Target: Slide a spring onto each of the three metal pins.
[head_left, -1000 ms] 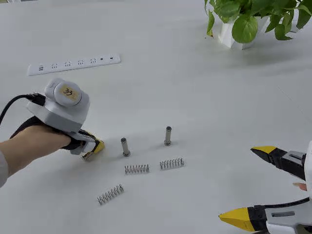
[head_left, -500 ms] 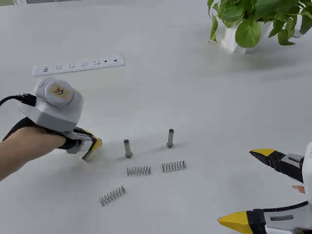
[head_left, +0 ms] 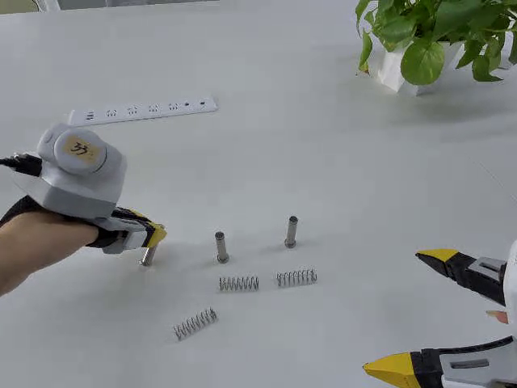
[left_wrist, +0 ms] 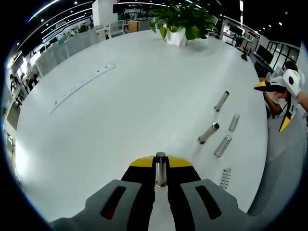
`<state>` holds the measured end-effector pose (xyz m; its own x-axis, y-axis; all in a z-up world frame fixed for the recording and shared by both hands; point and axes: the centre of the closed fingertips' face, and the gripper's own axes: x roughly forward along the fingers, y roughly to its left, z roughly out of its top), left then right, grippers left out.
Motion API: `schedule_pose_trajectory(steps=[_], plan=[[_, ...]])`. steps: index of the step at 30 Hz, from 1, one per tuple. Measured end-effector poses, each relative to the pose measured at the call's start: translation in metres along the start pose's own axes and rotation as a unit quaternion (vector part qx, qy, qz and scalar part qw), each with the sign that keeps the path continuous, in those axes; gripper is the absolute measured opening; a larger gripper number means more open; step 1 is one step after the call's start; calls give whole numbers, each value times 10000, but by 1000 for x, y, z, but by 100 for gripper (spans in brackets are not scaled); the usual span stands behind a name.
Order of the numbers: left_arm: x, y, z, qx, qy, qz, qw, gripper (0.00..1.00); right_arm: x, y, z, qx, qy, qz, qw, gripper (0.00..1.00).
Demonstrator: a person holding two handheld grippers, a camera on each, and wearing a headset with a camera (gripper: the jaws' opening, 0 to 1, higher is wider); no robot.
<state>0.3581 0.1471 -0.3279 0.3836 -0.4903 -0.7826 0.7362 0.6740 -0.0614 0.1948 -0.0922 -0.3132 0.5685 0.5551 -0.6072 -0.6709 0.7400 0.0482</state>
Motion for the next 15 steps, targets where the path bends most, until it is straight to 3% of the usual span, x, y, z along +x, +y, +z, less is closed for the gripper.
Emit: schedule_pose_trajectory(steps=[15], plan=[[-20, -1, -11, -122, -214, 96, 9997, 5, 3, 4, 3, -60, 4, 66, 10000, 99]])
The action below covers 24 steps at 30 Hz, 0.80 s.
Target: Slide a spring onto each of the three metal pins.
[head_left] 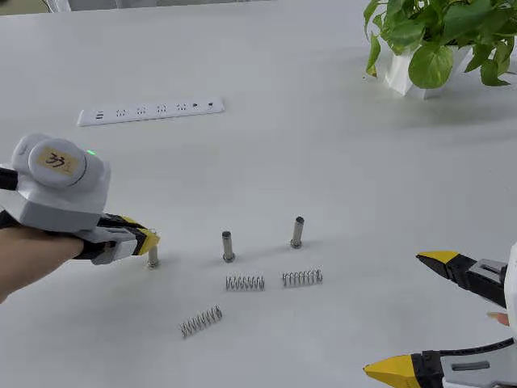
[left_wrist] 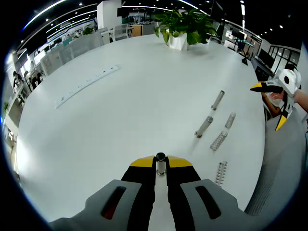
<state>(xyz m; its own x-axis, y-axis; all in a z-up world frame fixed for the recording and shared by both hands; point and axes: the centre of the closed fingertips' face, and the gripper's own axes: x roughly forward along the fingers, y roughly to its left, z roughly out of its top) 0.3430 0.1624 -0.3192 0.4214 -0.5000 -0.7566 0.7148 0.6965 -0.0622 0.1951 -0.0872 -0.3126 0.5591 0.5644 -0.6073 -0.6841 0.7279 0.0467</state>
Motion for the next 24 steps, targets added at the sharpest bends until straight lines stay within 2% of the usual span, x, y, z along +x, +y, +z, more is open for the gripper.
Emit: schedule_pose_trajectory(steps=[9, 24], plan=[[-7, -5, -8, -33, -5, -16, 10000, 5, 2, 2, 0, -17, -1, 32, 10000, 99], [-10, -10, -13, 66, 6, -42, 10000, 5, 2, 3, 0, -36, 2, 42, 10000, 99]])
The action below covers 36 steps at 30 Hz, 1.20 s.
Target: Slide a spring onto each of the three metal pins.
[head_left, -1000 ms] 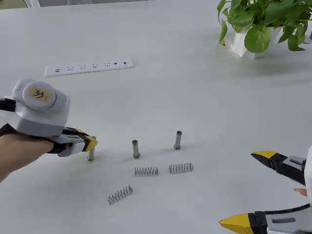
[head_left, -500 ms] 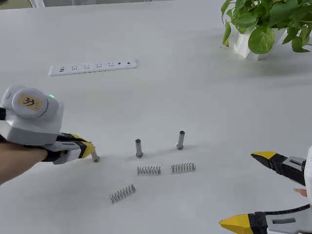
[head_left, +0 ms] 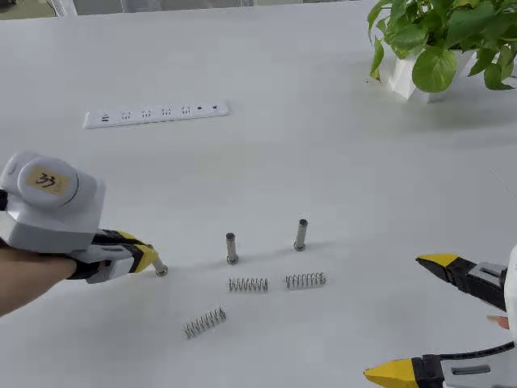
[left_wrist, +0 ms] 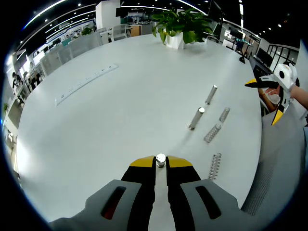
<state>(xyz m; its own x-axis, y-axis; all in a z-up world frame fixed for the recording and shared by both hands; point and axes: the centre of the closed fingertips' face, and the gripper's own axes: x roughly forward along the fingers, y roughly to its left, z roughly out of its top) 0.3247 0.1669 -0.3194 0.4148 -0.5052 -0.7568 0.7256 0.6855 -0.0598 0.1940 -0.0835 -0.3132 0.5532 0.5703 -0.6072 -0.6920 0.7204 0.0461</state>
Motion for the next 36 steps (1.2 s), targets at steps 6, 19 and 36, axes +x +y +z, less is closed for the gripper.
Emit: schedule_pose_trajectory(steps=[6, 19, 36], plan=[[2, -1, 1, 38, -25, 2, 10000, 5, 0, 1, 0, 9, -3, 6, 10000, 99], [6, -1, 0, 95, -63, 27, 9999, 5, 0, 3, -1, 26, 16, 41, 10000, 99], [8, -2, -9, 47, -26, -18, 10000, 12, 0, 4, -2, 19, 40, 37, 10000, 99]])
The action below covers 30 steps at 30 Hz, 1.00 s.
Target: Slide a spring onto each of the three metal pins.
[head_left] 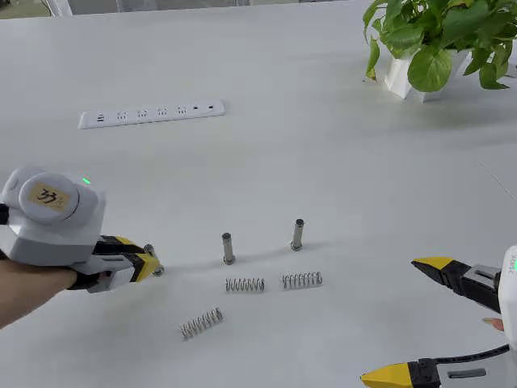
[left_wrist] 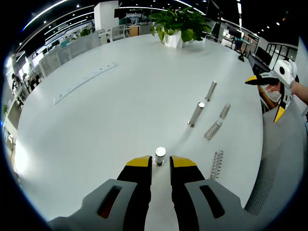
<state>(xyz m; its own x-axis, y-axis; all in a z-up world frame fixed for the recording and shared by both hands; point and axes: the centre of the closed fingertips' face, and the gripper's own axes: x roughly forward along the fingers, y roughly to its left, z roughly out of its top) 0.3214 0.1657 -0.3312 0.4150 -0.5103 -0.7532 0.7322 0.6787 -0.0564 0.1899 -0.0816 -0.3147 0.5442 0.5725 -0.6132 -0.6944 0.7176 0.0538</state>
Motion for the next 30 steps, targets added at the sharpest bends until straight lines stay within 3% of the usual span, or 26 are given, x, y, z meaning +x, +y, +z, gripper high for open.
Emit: schedule_pose_trajectory(steps=[7, 20, 30], plan=[[2, 0, -3, 17, -10, 7, 10000, 23, 0, 0, -1, -17, 24, 1, 10000, 99], [4, 2, -2, 33, -175, 97, 9998, 62, 0, 0, -1, -20, 27, 0, 10000, 99], [5, -4, -6, 20, -195, -1, 9998, 93, 0, -1, -1, -39, 29, -13, 10000, 99]])
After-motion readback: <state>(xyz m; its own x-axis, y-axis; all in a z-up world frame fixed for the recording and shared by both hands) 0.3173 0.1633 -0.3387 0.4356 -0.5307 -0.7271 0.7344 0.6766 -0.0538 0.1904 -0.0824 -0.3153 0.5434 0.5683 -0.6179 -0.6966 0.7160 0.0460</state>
